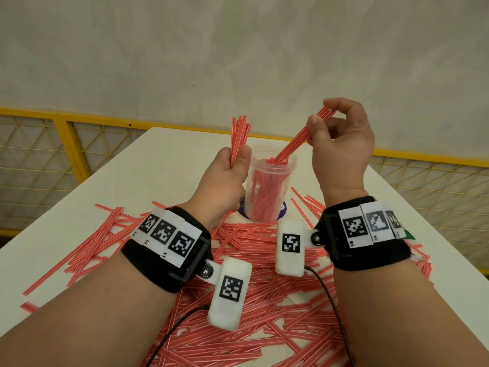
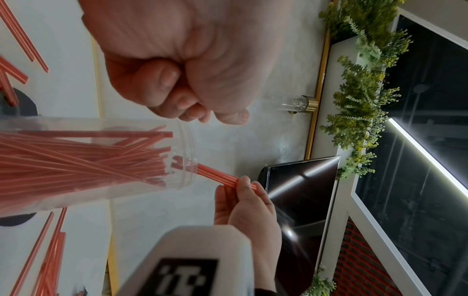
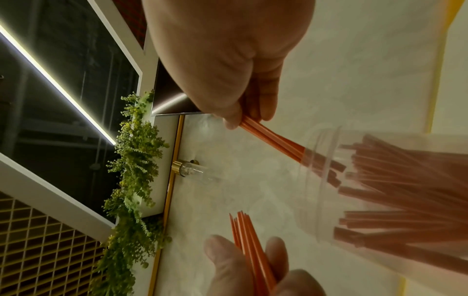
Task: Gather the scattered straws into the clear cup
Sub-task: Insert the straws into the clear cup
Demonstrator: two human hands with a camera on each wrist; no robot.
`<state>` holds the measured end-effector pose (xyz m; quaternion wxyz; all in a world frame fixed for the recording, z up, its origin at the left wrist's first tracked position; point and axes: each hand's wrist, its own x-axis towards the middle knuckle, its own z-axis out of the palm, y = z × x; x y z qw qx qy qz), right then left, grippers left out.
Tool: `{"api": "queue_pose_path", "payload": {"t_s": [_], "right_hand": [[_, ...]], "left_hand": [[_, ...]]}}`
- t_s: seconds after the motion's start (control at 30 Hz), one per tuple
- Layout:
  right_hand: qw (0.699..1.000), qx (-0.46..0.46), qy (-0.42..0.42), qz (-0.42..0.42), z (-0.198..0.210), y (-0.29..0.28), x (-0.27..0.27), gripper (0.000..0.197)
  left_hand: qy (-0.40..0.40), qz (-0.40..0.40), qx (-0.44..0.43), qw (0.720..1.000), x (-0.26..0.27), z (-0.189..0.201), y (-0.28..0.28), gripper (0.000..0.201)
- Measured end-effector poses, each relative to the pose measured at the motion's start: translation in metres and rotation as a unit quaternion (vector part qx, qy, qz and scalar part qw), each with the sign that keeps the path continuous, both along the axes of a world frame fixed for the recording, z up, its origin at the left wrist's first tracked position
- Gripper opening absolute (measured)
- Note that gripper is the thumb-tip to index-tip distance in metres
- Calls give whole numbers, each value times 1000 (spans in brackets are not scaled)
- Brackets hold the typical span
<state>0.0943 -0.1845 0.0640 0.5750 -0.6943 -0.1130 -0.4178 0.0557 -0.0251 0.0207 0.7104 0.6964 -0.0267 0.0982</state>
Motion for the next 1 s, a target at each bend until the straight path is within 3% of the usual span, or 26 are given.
{"api": "queue_pose_path", "payload": {"t_s": [0.13,0.3,0.57,1.0], "right_hand": [[996,-78,34,-5,-4,2,4,23],[964,-224,141,-5,-8,2,4,26],[973,-200,116,-8,1,10,-3,18],[965,-68,176,182,2,29,-16,24]], "left_hand": [[9,-15,-29,999,-3,1,-1,39],[14,-24,-43,999,-4,1,-2,38],[13,-52,-56,997,-4,2,-2,26],[3,-78,-39,996,-5,3,-6,26]]}}
